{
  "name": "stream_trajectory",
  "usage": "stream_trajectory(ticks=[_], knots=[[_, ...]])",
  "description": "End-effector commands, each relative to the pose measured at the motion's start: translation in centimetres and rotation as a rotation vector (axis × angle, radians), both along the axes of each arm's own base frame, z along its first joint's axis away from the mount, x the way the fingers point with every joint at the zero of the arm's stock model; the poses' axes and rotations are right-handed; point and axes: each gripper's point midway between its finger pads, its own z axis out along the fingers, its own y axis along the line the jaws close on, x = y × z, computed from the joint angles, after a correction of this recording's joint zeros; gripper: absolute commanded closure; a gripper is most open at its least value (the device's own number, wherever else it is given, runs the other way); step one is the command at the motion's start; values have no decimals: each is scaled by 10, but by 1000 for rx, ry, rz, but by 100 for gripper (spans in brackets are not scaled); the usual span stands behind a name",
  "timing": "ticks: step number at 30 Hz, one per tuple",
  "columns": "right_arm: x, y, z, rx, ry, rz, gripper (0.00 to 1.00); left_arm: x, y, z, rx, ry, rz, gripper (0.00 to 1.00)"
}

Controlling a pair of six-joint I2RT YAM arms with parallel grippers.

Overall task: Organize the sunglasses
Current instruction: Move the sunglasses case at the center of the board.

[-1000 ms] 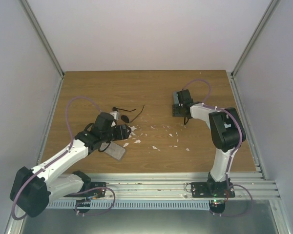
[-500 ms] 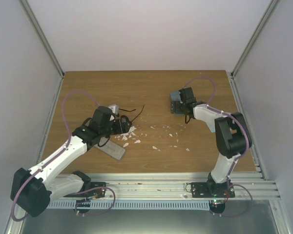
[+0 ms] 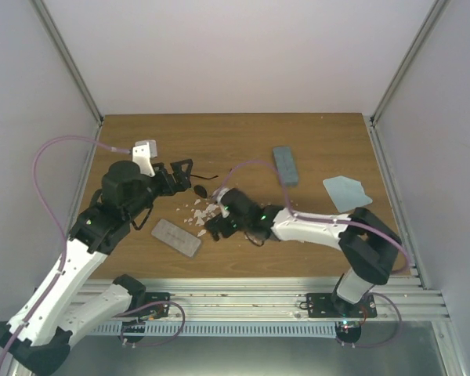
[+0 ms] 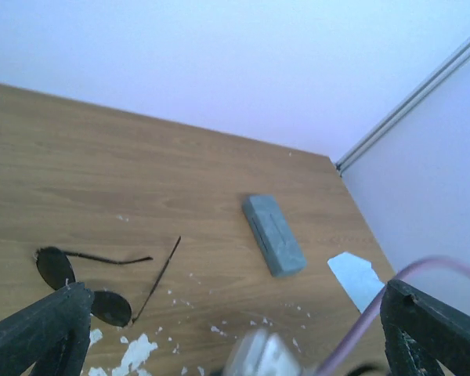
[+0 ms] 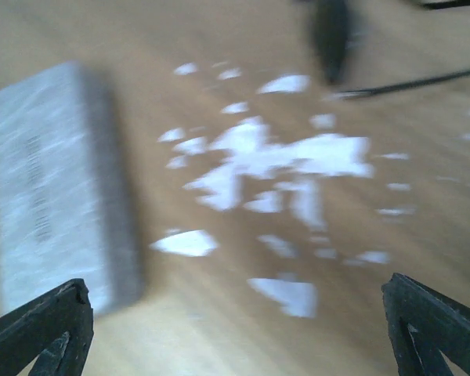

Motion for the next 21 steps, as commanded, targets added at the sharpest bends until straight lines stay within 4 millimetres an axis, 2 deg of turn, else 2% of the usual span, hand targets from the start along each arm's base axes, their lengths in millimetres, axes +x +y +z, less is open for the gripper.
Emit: stream_trajectory(ticks=[1,4,11,14,18,21], knots=[[-41,61,3,-1,-68,202,0,-4,17,19,20,-57,59,1],[-61,84,-5,-25,-75,309,0,-8,19,18,19,-52,60,1],[-94,115,-43,-130,-54,438,0,-12,25,21,9,-56,81,1],[-92,120,-54,-187,-71,420,0,-12,25,22,4,-57,85,1],[-89,117,-69,-229,-67,401,1,-11,24,20,4,-49,83,1],[-88,116,-75,-239,-64,389,7,-11,24,18,3,-45,83,1]])
